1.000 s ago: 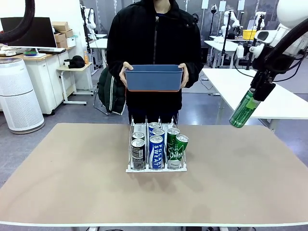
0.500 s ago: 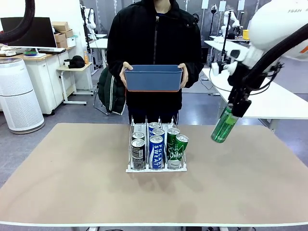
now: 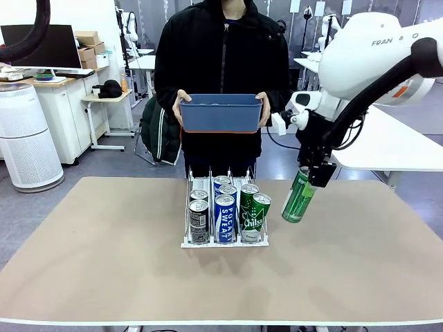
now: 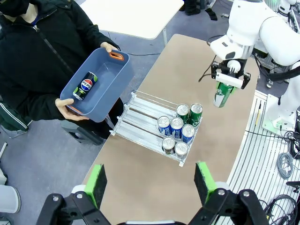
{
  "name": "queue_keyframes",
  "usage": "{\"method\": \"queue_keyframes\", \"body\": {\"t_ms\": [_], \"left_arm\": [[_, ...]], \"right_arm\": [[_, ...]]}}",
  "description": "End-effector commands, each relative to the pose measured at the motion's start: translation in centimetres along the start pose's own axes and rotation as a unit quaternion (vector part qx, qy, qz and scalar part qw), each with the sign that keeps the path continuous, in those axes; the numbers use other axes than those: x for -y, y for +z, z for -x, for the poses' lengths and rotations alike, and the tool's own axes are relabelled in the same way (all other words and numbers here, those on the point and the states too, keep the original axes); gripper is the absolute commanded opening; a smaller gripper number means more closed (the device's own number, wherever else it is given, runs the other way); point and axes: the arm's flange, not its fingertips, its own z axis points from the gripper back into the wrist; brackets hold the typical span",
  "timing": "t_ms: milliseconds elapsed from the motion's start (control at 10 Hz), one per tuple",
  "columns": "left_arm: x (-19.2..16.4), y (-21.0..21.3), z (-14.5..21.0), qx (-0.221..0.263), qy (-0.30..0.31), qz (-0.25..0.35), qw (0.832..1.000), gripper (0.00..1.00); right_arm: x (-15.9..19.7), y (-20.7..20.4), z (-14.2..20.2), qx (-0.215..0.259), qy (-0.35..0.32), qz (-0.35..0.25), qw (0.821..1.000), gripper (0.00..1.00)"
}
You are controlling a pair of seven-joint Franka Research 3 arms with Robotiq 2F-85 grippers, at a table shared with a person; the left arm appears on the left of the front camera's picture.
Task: Fill the beverage cans into the dispenser.
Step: Place the picked Sprite in the line of the Automatic Can Dispenser with the same cans.
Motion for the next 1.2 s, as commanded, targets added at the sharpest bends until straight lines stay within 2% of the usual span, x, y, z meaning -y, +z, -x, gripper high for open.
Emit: {"method": "queue_keyframes", "body": {"t_ms": [0,100,200,400,500,800,1100], "left_arm": [[0.1,0.1,0.1,0.003,0.003,0.003,1.000,1.00],[0.1,0.1,0.1,0.003,0.003,0.003,1.000,1.00],[0.1,0.1,0.1,0.003,0.003,0.003,1.000,1.00],[0.1,0.1,0.1,0.003,0.003,0.003,1.000,1.00],[0.1,0.1,0.1,0.003,0.003,0.003,1.000,1.00],[0.1,0.1,0.1,0.003,0.003,0.003,1.000,1.00],[0.1,0.1,0.1,0.003,0.003,0.003,1.000,1.00]], "right_arm": [[0.1,-1.1,-1.1,0.008,0.014,-0.021,1.000,0.00],[1.0,-1.2,-1.5,-0.008,-0.055,-0.033,0.998,0.44],[0.0,-0.8,-0.5,-0.002,0.007,-0.009,1.000,0.44],[0.0,-0.8,-0.5,-0.002,0.007,-0.009,1.000,0.44],[0.3,-1.8,-0.8,-0.008,-0.007,-0.021,1.000,0.58],[0.5,-4.5,-2.5,-0.003,-0.016,0.000,1.000,0.58],[0.7,-6.1,-3.4,-0.002,0.000,-0.009,1.000,0.58]]}}
